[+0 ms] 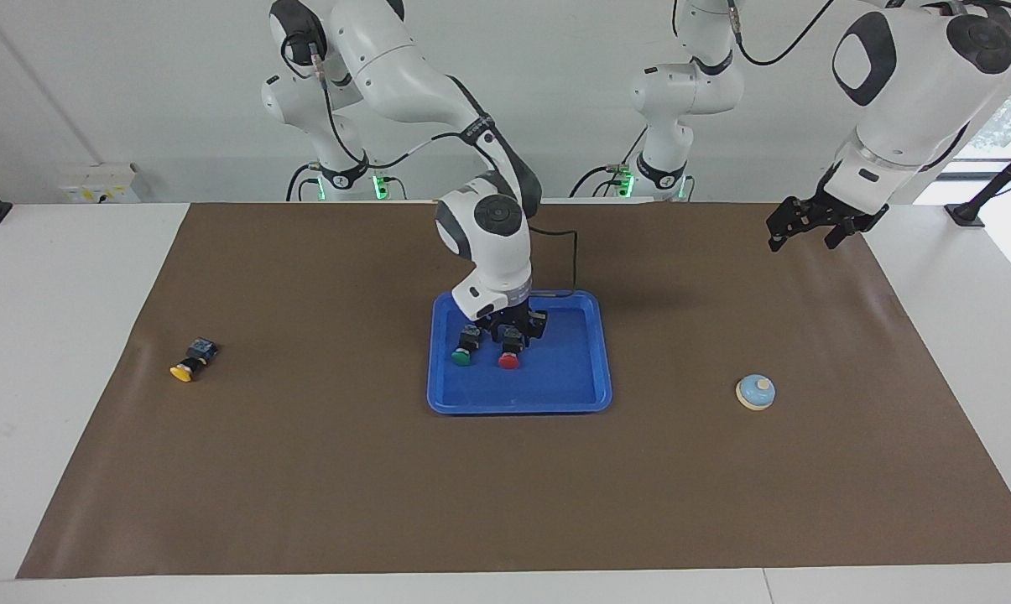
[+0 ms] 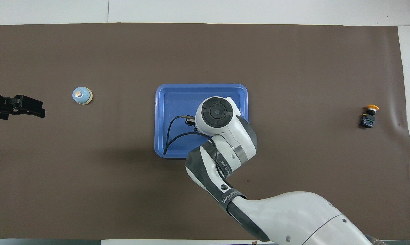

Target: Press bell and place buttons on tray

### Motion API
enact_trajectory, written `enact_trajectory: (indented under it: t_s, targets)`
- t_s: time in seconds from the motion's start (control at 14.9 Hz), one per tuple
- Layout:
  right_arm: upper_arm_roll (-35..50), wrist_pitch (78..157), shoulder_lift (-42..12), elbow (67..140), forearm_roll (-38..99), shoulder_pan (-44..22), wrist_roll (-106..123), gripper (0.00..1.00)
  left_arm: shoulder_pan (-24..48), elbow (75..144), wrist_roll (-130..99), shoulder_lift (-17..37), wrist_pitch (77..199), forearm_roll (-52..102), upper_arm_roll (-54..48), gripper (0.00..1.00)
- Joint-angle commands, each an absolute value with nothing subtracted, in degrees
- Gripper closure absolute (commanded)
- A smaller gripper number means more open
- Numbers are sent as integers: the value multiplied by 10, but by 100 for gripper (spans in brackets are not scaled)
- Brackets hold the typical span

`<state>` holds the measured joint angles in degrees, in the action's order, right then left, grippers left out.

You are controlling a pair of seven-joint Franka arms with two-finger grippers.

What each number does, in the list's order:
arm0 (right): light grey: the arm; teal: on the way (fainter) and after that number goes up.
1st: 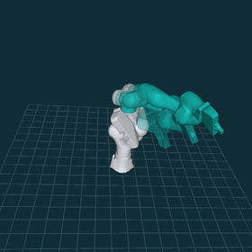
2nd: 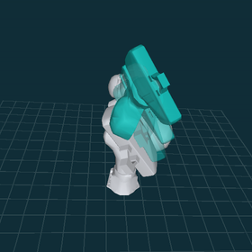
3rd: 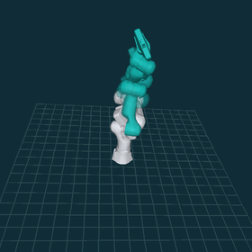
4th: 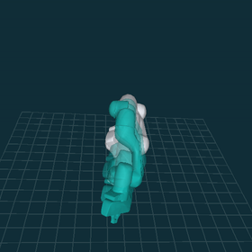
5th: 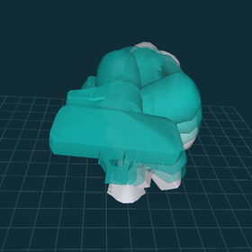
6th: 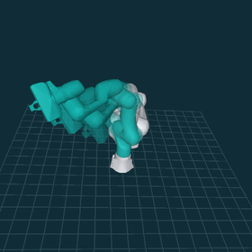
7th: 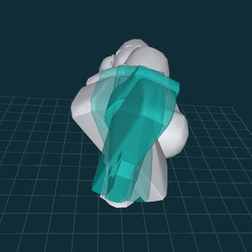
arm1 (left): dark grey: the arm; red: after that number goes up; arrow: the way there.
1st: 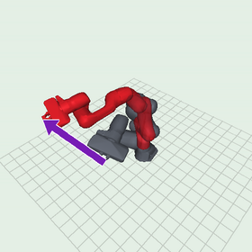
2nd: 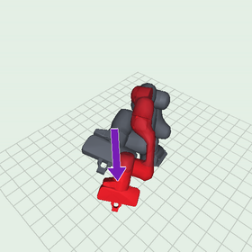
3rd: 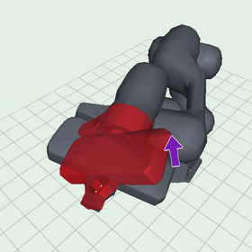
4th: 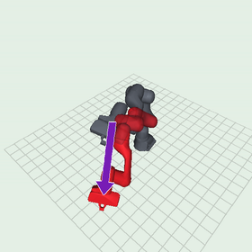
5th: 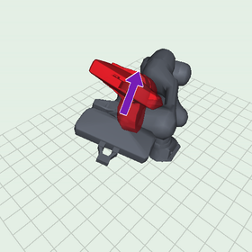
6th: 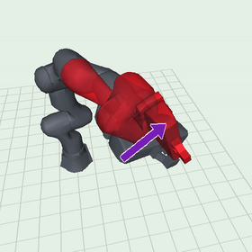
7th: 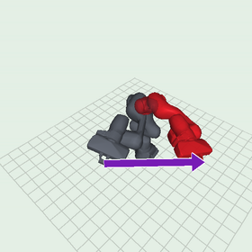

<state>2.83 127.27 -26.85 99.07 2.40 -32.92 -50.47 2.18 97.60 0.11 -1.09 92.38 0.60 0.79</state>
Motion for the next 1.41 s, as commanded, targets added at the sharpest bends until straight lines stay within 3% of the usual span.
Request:
enact_trajectory:
  t_s: [0.0,0.2,0.8,1.14,1.34]
  targets:
    - [27,1196,-262,932,36,-322,-515,0,21,976,2,-17,923,-1,8,0]
    - [20,1161,-239,919,28,-295,-509,0,21,976,2,-17,923,-1,8,0]
    - [19,1078,-166,928,4,-77,-295,0,21,976,2,-17,923,-1,8,0]
    - [19,1090,-149,980,-18,41,-128,0,21,976,2,-17,923,-1,8,0]
    - [19,1147,-133,1034,-18,102,-49,0,21,976,2,-17,923,-1,8,0]
